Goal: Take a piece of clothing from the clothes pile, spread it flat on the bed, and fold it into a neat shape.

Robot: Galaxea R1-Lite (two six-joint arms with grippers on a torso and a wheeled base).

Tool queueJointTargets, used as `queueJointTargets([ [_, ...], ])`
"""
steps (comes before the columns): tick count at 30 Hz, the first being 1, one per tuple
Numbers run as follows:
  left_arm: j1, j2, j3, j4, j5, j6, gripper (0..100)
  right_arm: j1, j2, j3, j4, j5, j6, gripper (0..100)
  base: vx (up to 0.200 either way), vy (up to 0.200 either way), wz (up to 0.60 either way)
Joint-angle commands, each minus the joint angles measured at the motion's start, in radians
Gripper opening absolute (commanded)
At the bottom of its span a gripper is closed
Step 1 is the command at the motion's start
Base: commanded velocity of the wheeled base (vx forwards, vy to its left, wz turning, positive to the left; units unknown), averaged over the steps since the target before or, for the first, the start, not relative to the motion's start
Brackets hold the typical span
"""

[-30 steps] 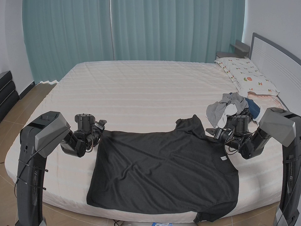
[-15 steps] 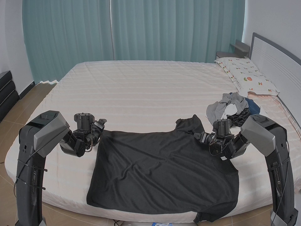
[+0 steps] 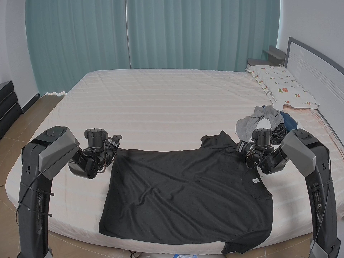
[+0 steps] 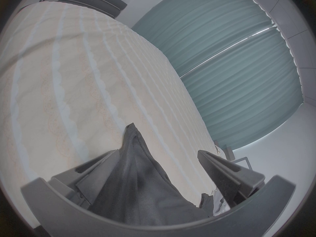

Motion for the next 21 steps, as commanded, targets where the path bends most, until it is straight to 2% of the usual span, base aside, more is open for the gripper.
queueJointTargets([
  [1, 0.0, 0.006, -0.004, 0.0, 0.001, 0.011, 100, -0.021, 0.009, -0.028, -0.017, 0.001, 0.0, 0, 0.0, 0.0, 0.0],
  [6, -0.002, 0.012, -0.005, 0.0, 0.001, 0.026, 100, -0.025, 0.038, -0.081, -0.035, -0.006, 0.001, 0, 0.0, 0.0, 0.0],
  [10, -0.002, 0.014, -0.007, 0.003, 0.001, 0.026, 100, -0.024, 0.079, -0.169, -0.038, -0.072, -0.006, 0, 0.0, 0.0, 0.0],
  [12, -0.002, 0.014, -0.007, 0.002, 0.001, 0.026, 100, -0.021, 0.096, -0.195, -0.04, -0.084, -0.014, 0, 0.0, 0.0, 0.0],
  [20, -0.002, 0.014, -0.008, 0.003, 0.001, 0.026, 100, -0.018, 0.113, -0.218, -0.029, -0.084, -0.032, 0, 0.0, 0.0, 0.0],
  [21, -0.002, 0.015, -0.008, 0.003, 0.001, 0.026, 100, -0.018, 0.116, -0.218, -0.031, -0.084, -0.036, 100, 0.0, 0.0, 0.0],
])
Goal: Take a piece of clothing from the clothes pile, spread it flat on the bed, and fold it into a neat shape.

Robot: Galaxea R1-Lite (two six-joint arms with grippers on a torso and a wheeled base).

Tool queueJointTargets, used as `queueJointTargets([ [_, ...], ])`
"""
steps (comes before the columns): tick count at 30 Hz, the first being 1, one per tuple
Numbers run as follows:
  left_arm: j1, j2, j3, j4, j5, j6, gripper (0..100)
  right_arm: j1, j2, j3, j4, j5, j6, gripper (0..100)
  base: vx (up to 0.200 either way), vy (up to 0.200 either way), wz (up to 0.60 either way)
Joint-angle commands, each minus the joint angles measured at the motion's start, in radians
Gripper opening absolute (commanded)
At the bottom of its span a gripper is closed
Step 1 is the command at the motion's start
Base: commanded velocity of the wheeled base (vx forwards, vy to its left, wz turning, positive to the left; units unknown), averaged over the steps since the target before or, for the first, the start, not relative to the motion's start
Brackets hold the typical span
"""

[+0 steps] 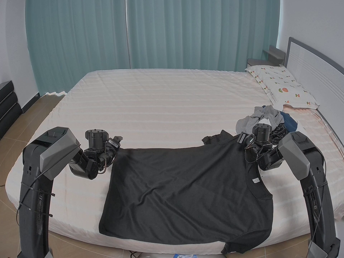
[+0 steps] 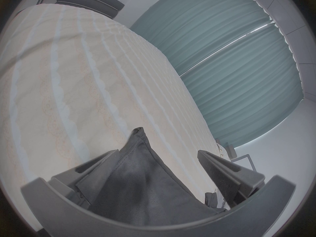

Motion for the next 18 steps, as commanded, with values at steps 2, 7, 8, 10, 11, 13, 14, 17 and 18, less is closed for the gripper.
queueJointTargets([
  [2, 0.0, 0.004, 0.0, -0.002, 0.0, 0.0, 100, 0.001, 0.031, -0.001, -0.007, 0.0, -0.006, 100, 0.0, 0.0, 0.0],
  [7, 0.001, 0.007, -0.008, 0.001, 0.0, 0.0, 100, -0.002, 0.021, 0.012, -0.012, -0.003, 0.003, 100, 0.0, 0.0, 0.0],
  [8, 0.001, 0.011, -0.014, 0.001, 0.002, 0.0, 100, -0.006, 0.001, 0.043, -0.017, -0.001, 0.005, 100, 0.0, 0.0, 0.0],
  [10, 0.001, 0.016, -0.023, 0.003, 0.002, 0.0, 100, -0.013, -0.047, 0.109, -0.021, 0.014, 0.008, 100, 0.0, 0.0, 0.0],
  [11, 0.003, 0.017, -0.029, 0.004, 0.002, 0.0, 100, -0.016, -0.065, 0.137, -0.021, 0.02, 0.011, 100, 0.0, 0.0, 0.0],
  [13, 0.003, 0.022, -0.04, 0.004, 0.0, 0.0, 100, -0.02, -0.082, 0.167, -0.024, 0.04, 0.023, 100, 0.0, 0.0, 0.0],
  [14, 0.003, 0.022, -0.04, 0.004, 0.0, 0.0, 100, -0.02, -0.082, 0.167, -0.024, 0.04, 0.023, 100, 0.0, 0.0, 0.0],
  [17, 0.011, 0.031, -0.062, 0.003, 0.0, 0.0, 100, -0.033, -0.102, 0.204, -0.026, 0.048, 0.061, 100, 0.0, 0.0, 0.0],
  [18, 0.011, 0.031, -0.062, 0.003, 0.0, 0.0, 100, -0.033, -0.102, 0.204, -0.026, 0.048, 0.061, 100, 0.0, 0.0, 0.0],
])
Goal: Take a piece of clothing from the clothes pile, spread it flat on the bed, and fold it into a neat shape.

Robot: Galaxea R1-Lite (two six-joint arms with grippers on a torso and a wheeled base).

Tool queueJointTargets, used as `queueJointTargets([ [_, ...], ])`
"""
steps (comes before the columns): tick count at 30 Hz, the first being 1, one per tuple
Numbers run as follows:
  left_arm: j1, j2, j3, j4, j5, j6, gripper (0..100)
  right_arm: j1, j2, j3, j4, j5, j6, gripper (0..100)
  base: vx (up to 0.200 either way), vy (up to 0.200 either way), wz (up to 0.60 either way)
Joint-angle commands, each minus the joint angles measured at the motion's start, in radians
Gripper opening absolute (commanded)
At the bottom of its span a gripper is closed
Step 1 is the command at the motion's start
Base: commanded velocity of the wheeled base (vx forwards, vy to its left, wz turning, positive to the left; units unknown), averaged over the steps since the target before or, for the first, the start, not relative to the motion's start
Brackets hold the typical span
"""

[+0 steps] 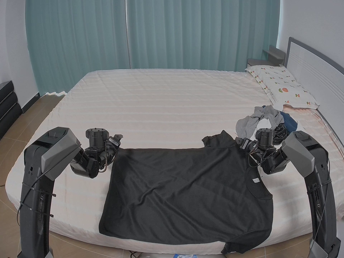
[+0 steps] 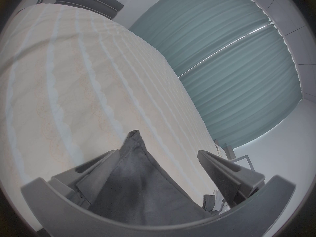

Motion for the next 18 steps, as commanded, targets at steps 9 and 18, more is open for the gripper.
queueJointTargets([
  [9, 0.012, 0.093, -0.158, 0.046, 0.006, 0.061, 100, -0.013, -0.11, 0.18, -0.003, 0.073, 0.097, 100, 0.0, 0.0, 0.0],
  [18, 0.012, 0.105, -0.23, 0.172, -0.002, 0.061, 100, -0.012, -0.105, 0.214, -0.003, 0.076, 0.104, 100, 0.0, 0.0, 0.0],
])
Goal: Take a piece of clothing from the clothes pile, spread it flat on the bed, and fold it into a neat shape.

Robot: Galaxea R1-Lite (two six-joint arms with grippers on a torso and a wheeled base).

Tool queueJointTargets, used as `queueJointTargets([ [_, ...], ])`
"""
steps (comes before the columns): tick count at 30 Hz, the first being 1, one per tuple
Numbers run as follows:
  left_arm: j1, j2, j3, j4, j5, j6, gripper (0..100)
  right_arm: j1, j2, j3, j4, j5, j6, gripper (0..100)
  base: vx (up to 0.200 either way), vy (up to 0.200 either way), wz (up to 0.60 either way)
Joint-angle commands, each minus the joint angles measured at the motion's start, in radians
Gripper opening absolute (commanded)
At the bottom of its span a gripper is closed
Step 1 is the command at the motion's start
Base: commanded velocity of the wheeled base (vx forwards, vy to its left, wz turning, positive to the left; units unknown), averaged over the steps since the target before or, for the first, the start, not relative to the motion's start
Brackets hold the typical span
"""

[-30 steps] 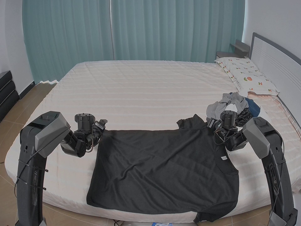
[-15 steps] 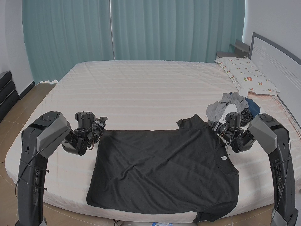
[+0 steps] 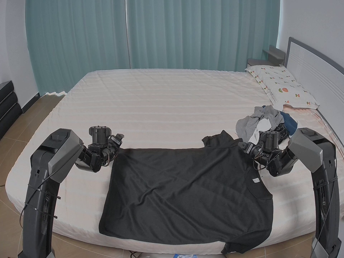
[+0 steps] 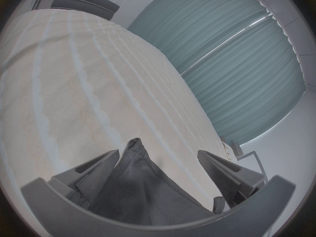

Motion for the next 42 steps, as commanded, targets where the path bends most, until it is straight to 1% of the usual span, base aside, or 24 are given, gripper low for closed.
queueJointTargets([
  [1, -0.001, 0.016, -0.015, 0.007, -0.004, 0.002, 100, 0.002, -0.004, 0.017, -0.001, 0.002, 0.007, 100, 0.0, 0.0, 0.0],
  [2, -0.006, 0.022, -0.021, 0.022, -0.004, 0.004, 100, 0.002, -0.003, 0.015, 0.0, 0.002, 0.027, 100, 0.0, 0.0, 0.0],
  [3, -0.006, 0.022, -0.021, 0.022, -0.004, 0.004, 0, 0.002, -0.003, 0.015, 0.0, 0.002, 0.027, 100, 0.0, 0.0, 0.0],
  [4, -0.007, 0.031, -0.05, 0.051, -0.001, 0.004, 0, 0.002, -0.003, 0.015, 0.0, 0.002, 0.045, 100, 0.0, 0.0, 0.0],
  [9, -0.002, 0.049, -0.101, 0.099, 0.012, 0.001, 0, 0.002, -0.001, 0.001, 0.003, 0.003, 0.05, 100, 0.0, 0.0, 0.0],
  [16, 0.002, 0.048, -0.101, 0.085, 0.05, -0.01, 0, 0.008, -0.003, -0.043, 0.02, 0.002, 0.047, 100, 0.0, 0.0, 0.0],
  [21, 0.01, 0.043, -0.097, 0.041, 0.067, -0.05, 0, 0.016, -0.007, -0.12, 0.154, 0.003, 0.045, 100, 0.0, 0.0, 0.0],
  [29, 0.01, 0.04, -0.087, 0.039, 0.067, -0.051, 0, 0.03, 0.045, -0.184, 0.19, 0.018, 0.059, 100, 0.0, 0.0, 0.0],
  [33, 0.014, 0.039, -0.085, 0.039, 0.068, -0.051, 0, 0.03, 0.063, -0.218, 0.221, 0.014, 0.062, 100, 0.0, 0.0, 0.0],
  [42, 0.014, 0.037, -0.081, 0.041, 0.068, -0.064, 0, 0.022, 0.08, -0.233, 0.226, 0.008, 0.062, 100, 0.0, 0.0, 0.0],
])
